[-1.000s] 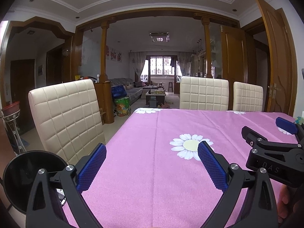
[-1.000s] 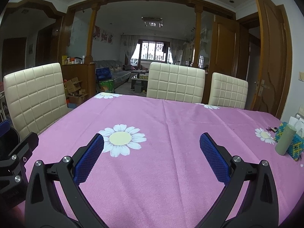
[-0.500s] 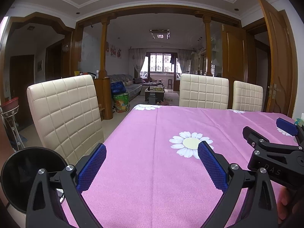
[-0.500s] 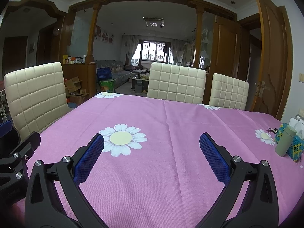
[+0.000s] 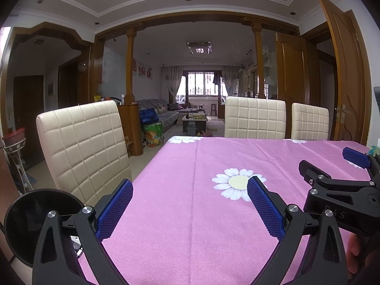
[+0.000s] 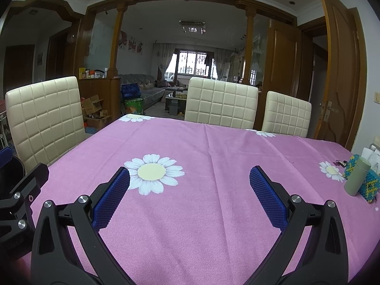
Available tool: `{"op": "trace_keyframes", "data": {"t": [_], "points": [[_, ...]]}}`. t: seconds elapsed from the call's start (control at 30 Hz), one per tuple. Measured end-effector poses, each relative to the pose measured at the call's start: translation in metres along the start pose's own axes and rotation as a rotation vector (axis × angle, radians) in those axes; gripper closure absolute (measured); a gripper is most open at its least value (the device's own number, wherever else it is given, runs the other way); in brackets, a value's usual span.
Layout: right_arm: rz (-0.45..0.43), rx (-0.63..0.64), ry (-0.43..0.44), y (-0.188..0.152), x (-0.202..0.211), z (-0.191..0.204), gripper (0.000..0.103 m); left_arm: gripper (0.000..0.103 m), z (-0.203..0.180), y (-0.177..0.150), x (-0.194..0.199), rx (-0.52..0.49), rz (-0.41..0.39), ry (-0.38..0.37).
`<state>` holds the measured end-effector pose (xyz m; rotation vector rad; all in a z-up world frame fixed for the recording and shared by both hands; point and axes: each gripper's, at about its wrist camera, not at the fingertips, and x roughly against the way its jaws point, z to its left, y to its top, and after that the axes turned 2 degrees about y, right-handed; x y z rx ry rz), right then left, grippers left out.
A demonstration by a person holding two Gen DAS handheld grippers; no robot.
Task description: Collect trash
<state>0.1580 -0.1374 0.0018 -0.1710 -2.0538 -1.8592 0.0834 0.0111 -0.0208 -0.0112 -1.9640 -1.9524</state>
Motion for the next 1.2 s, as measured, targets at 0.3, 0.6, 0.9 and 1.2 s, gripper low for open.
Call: {"op": "trace_keyframes", "data": {"t": [0.3, 0.6, 0.9, 1.2], "points": [[0.0, 0.001, 0.001, -0.0013, -0.0015, 0.0013, 0.004, 0.009, -0.0006, 0.0002, -0.0012, -0.004, 0.013, -0.006], [-0.001, 0.001, -0.001, -0.0013, -0.0021, 0.0017, 0.004, 0.009, -0.0003, 0.0003, -0.0029, -0.002, 0.02, -0.008], [-0.001, 0.004, -0.001, -0.0015, -0.0026, 0.0018, 0.004, 0.009, -0.0006, -0.0018, -0.0037, -0.008, 0.03, -0.018], [0.002, 0.001, 0.001, -0.0019, -0.0031, 0.0014, 0.004, 0.009, 0.0022, -0.0011, -0.0066, 0.011, 0.047, -0.018]]}}
